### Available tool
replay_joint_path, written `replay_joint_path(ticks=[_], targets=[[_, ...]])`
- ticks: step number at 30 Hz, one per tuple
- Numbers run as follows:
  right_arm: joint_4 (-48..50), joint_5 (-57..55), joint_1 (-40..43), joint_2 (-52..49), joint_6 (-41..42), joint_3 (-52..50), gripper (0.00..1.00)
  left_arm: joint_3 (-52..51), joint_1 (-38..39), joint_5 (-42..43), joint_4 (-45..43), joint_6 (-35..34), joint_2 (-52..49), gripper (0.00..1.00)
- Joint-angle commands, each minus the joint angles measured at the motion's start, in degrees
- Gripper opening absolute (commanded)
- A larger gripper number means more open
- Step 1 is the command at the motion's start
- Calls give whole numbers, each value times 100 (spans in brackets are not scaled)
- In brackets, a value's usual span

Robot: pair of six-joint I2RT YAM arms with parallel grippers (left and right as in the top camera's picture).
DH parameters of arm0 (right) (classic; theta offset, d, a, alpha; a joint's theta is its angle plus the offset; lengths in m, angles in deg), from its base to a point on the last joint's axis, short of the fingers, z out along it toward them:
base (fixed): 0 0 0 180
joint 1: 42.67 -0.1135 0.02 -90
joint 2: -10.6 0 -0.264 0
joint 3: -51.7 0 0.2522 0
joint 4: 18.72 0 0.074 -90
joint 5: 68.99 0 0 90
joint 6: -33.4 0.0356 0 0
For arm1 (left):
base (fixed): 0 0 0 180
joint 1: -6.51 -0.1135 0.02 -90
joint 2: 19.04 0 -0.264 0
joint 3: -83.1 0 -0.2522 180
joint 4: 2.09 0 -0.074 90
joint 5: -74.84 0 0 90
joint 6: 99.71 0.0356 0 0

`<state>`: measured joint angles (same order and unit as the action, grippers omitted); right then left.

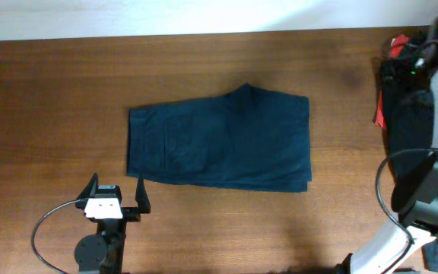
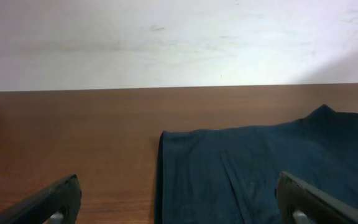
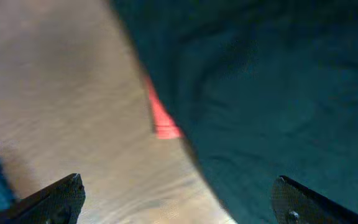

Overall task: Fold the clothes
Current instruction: 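Reach the left gripper to the left edge of the shorts and grasp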

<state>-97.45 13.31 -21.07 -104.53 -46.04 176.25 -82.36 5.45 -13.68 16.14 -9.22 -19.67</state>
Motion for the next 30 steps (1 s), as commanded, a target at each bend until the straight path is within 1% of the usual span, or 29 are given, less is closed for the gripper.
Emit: replay_joint_path(ticks=[1, 3, 4, 5, 7, 10, 12, 14, 15, 16, 17, 19, 21, 23, 25, 27, 29, 30], targets=[[-256, -48, 321, 37, 46, 59, 99, -26, -24, 20, 15, 109, 22, 99], [-234, -35, 444, 37, 46, 59, 99, -26, -24, 44, 11, 101, 22, 99], [-232, -33, 474, 37, 46, 59, 99, -24, -22, 201, 9, 31, 22, 99], [-232, -31, 483, 37, 46, 59, 99, -22, -24, 483, -35, -227, 22, 99], [-232, -33, 470, 37, 46, 59, 99, -22, -24, 824, -114, -262, 22, 99], [-232, -33, 468, 37, 46, 59, 99, 42, -24, 1794, -391, -262, 22, 99], [-232, -33, 468, 37, 46, 59, 99, 271, -24, 1849, -393, -260, -11, 99], [-232, -33, 468, 37, 46, 59, 99, 787, -24, 1537, -358, -199, -326, 99], [-232, -33, 468, 37, 46, 59, 99, 1266, -24, 1521, -201, 254, -741, 99], [-232, -33, 468, 37, 46, 59, 99, 1526, -24, 1493, -72, 479, -1014, 99], [-232, -31, 468, 37, 46, 59, 99, 2006, -24, 1320, 201, 741, -1554, 99], [-232, -33, 466, 37, 46, 59, 99, 2594, -24, 1211, 553, 946, -2247, 99], [-232, -33, 468, 37, 46, 59, 99, 3720, -24, 1036, 1322, 968, -3519, 99], [-232, -31, 466, 37, 46, 59, 99, 5125, -24, 1005, 2476, 1003, -4981, 99], [-232, -33, 468, 37, 46, 59, 99, 6402, -24, 1029, 3440, 1034, -6293, 99], [-232, -33, 468, 37, 46, 59, 99, 7123, -24, 1025, 3786, 1034, -7215, 99], [-232, -33, 468, 37, 46, 59, 99, 7394, -33, 925, 3773, 1034, -7733, 99], [-232, -31, 468, 37, 46, 59, 99, 7543, -144, 839, 3821, 726, -7967, 99]])
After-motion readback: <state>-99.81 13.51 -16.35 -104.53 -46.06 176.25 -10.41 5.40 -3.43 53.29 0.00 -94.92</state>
